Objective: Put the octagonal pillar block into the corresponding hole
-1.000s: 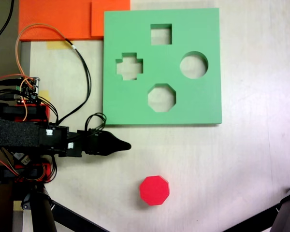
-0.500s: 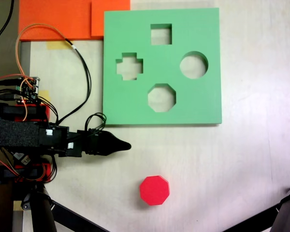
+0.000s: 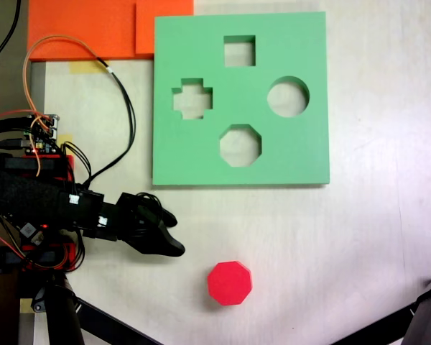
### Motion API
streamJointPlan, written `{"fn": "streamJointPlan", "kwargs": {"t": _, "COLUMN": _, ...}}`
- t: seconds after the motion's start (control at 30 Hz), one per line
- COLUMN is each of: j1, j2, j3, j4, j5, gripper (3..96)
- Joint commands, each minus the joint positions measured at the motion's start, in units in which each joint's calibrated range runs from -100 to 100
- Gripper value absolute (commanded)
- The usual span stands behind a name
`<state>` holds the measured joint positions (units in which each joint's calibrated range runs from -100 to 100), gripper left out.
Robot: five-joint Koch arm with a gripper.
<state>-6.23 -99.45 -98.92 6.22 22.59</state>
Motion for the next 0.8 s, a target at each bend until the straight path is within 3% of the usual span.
{"fn": "streamJointPlan", "kwargs": {"t": 0.03, "j1": -0.20, "j2": -0.55, "j3": 6.60, "j4": -23.12, "j5": 7.08, "gripper": 48.6}}
{"fn": "streamJointPlan", "kwargs": {"t": 0.13, "j1": 0.05, "j2": -0.55, "j3": 26.84, "j4": -47.48, "j5": 11.82, "gripper": 48.6}}
{"fn": "streamJointPlan", "kwargs": {"t": 0.33, "j1": 1.27, "j2": 1.41, "j3": 51.46, "j4": -66.45, "j5": 15.24, "gripper": 48.3}}
{"fn": "streamJointPlan", "kwargs": {"t": 0.53, "j1": 1.47, "j2": 28.78, "j3": 83.67, "j4": -90.23, "j5": 17.14, "gripper": 48.3}}
{"fn": "streamJointPlan", "kwargs": {"t": 0.7, "j1": 0.29, "j2": 44.84, "j3": 99.52, "j4": -98.42, "j5": 17.09, "gripper": 49.4}}
{"fn": "streamJointPlan", "kwargs": {"t": 0.8, "j1": -0.29, "j2": 50.29, "j3": 104.01, "j4": -98.61, "j5": 16.90, "gripper": 58.5}}
